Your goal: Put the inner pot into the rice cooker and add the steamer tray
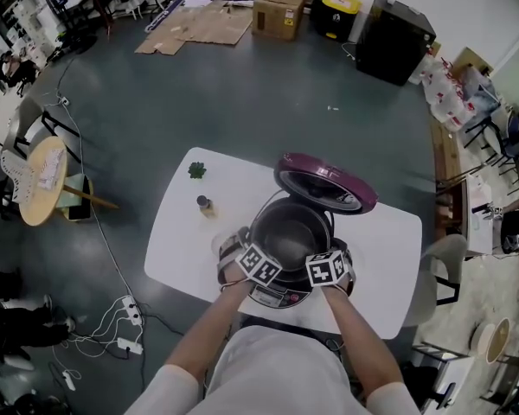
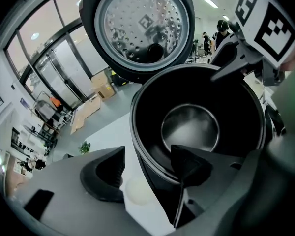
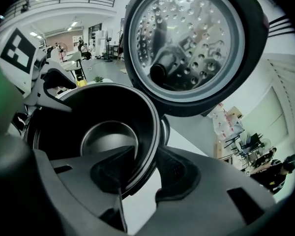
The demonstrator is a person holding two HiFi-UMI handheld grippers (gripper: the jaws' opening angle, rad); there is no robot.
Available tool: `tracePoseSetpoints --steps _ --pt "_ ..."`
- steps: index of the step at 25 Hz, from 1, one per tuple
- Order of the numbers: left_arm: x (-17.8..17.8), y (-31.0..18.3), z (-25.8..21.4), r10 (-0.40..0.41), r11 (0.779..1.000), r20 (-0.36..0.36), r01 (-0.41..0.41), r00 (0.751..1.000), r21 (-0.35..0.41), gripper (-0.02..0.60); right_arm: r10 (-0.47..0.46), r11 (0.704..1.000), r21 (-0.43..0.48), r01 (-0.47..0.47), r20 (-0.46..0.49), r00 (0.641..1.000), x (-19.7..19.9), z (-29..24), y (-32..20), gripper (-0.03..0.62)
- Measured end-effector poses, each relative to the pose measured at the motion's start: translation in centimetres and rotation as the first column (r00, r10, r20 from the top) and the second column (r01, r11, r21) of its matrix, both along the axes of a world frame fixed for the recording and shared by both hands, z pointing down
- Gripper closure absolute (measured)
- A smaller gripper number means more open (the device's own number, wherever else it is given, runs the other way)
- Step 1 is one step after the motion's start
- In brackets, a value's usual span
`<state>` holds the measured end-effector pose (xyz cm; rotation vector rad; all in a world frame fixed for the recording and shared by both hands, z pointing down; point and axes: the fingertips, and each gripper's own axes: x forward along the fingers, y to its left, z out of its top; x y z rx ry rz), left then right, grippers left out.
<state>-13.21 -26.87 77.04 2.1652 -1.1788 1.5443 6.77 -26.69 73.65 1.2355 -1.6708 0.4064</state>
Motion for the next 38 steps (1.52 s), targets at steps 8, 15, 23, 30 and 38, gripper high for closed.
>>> tracePoseSetpoints --steps 8,15,23,30,38 --pt "0.0 0.5 0.7 0.015 0.999 -0.044 -0.017 0.999 -0.039 0.221 -0.033 0.998 0.043 0.036 -0.075 0.997 -0.9 0.4 0.0 0.394" --pt "1.3 0.7 -1.9 0.028 0.999 -0.165 -0.031 0.986 -0.014 0.229 0.042 0.994 0.099 -0.044 0.019 0.999 0.0 -1.3 1.0 0.39" --pt "6.6 2.0 -5.4 0.122 0.992 -0.298 -0.122 0.947 0.017 0.23 0.15 0.979 0.124 -0.159 0.078 0.986 3.5 -2.3 3.7 0.388" --pt "10.7 3.6 -6.7 0.189 0.981 -0.341 -0.193 0.921 0.021 0.232 0.213 0.966 0.127 -0.227 0.115 0.97 6.4 -2.9 6.6 0.385" --pt "16.0 6.2 -8.1 0.179 0.982 -0.366 -0.189 0.913 0.009 0.233 0.198 0.97 0.113 -0.216 0.156 0.968 10.6 -2.6 8.7 0.385"
